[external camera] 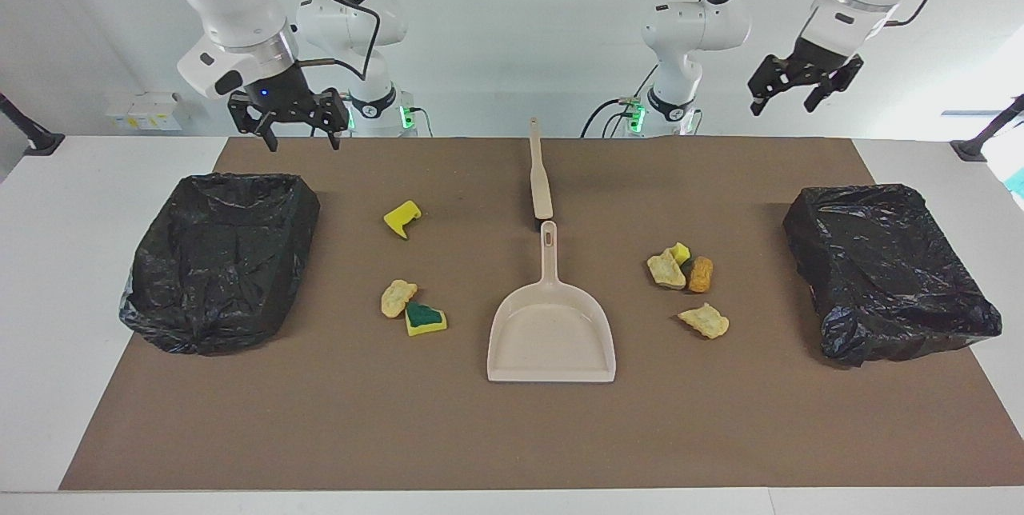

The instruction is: Sweep and dump trash in bin

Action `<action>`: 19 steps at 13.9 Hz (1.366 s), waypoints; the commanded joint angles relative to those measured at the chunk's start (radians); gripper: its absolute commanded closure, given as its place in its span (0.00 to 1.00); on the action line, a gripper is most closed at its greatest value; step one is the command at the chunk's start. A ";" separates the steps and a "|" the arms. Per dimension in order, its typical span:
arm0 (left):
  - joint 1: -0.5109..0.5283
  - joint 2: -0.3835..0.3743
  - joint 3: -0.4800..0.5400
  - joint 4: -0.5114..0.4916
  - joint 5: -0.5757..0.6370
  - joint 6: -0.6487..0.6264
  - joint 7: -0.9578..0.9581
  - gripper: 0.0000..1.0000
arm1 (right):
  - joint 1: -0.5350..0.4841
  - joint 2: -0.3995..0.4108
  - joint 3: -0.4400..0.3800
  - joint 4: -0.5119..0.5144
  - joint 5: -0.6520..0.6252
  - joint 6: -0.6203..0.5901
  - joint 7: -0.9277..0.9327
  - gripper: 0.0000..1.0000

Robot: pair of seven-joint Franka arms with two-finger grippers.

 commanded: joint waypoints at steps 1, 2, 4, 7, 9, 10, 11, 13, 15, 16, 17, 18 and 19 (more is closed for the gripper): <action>-0.126 -0.097 0.012 -0.148 -0.004 0.033 -0.082 0.00 | 0.036 0.057 0.007 0.011 0.043 0.031 0.083 0.00; -0.160 -0.105 0.012 -0.182 -0.020 0.042 -0.090 0.00 | 0.051 0.075 0.011 0.012 0.075 0.042 0.108 0.00; -0.229 -0.105 0.012 -0.251 -0.052 0.100 -0.141 0.00 | 0.090 0.100 0.011 0.011 0.096 0.124 0.154 0.00; -0.298 -0.106 0.012 -0.364 -0.084 0.258 -0.188 0.00 | 0.139 0.159 0.011 0.011 0.109 0.167 0.220 0.00; -0.318 -0.112 0.012 -0.413 -0.113 0.314 -0.196 0.00 | 0.211 0.195 0.011 0.011 0.085 0.227 0.260 0.00; -0.346 -0.112 0.012 -0.445 -0.151 0.374 -0.198 0.00 | 0.243 0.212 0.010 0.011 0.079 0.265 0.281 0.00; -0.366 -0.111 0.012 -0.476 -0.168 0.416 -0.198 0.00 | 0.254 0.230 0.011 0.011 0.077 0.297 0.306 0.00; -0.444 -0.099 0.012 -0.544 -0.191 0.492 -0.204 0.00 | 0.263 0.267 0.011 0.011 0.079 0.386 0.364 0.00; -0.487 -0.103 0.012 -0.587 -0.198 0.548 -0.256 0.00 | 0.315 0.323 0.011 0.011 0.079 0.443 0.424 0.00; -0.525 -0.080 0.012 -0.588 -0.199 0.562 -0.262 0.00 | 0.335 0.348 0.011 0.014 0.079 0.475 0.445 0.00; -0.585 -0.035 0.012 -0.598 -0.199 0.604 -0.297 0.00 | 0.341 0.370 0.011 0.017 0.082 0.502 0.459 0.00; -0.637 0.010 0.012 -0.610 -0.199 0.673 -0.349 0.00 | 0.355 0.396 0.013 0.026 0.086 0.512 0.476 0.00; -0.671 0.042 0.012 -0.615 -0.199 0.736 -0.383 0.00 | 0.370 0.423 0.013 0.047 0.089 0.516 0.507 0.00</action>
